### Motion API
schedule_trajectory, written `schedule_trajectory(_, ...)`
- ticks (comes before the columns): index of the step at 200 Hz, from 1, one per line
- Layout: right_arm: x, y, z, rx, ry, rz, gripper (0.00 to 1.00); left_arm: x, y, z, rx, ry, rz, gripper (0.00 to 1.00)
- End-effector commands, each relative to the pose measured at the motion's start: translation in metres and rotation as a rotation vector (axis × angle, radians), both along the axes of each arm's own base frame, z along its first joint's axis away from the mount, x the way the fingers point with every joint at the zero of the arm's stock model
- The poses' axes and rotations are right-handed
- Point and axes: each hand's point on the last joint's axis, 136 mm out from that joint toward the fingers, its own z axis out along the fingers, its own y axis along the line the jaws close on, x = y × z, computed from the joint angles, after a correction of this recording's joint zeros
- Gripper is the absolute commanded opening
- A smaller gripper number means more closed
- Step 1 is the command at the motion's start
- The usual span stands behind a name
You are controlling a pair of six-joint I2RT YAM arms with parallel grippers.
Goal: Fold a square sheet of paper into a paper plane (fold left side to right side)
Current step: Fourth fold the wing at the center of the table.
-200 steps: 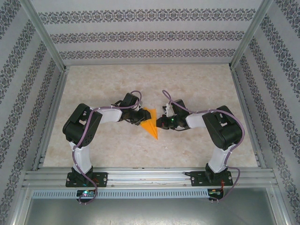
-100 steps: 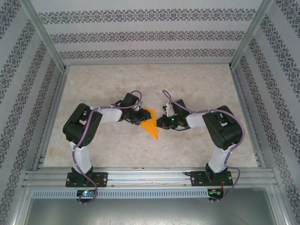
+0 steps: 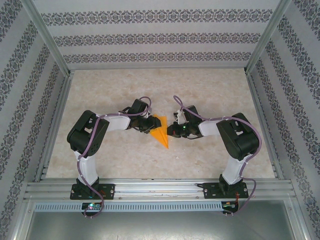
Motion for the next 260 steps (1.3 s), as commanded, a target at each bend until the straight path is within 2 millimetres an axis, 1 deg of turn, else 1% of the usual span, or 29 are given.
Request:
schedule_trajectory(1, 0.009, -0.002, 0.008, -0.012, -0.044, -0.004, 0.04, -0.016, 0.011, -0.032, 0.094, 0.070, -0.004, 0.40)
schedule_trajectory(89, 0.007, -0.003, -0.010, -0.046, -0.010, 0.003, 0.05, -0.016, 0.011, -0.034, 0.095, 0.073, -0.004, 0.40)
schedule_trajectory(140, -0.004, -0.006, -0.024, -0.094, 0.028, 0.014, 0.05, -0.016, 0.010, -0.033, 0.092, 0.073, -0.006, 0.40)
schedule_trajectory(163, -0.011, -0.007, -0.031, -0.121, 0.049, 0.021, 0.05, -0.014, 0.009, -0.029, 0.087, 0.065, -0.006, 0.44)
schedule_trajectory(190, -0.017, -0.007, -0.037, -0.146, 0.069, 0.026, 0.04, -0.012, 0.007, -0.024, 0.079, 0.054, -0.009, 0.45)
schedule_trajectory(216, -0.020, -0.011, -0.043, -0.173, 0.086, 0.019, 0.05, -0.010, 0.004, -0.018, 0.064, 0.042, -0.006, 0.46)
schedule_trajectory(260, -0.024, -0.016, -0.050, -0.207, 0.112, 0.009, 0.05, -0.005, 0.001, -0.002, 0.038, 0.011, -0.001, 0.49)
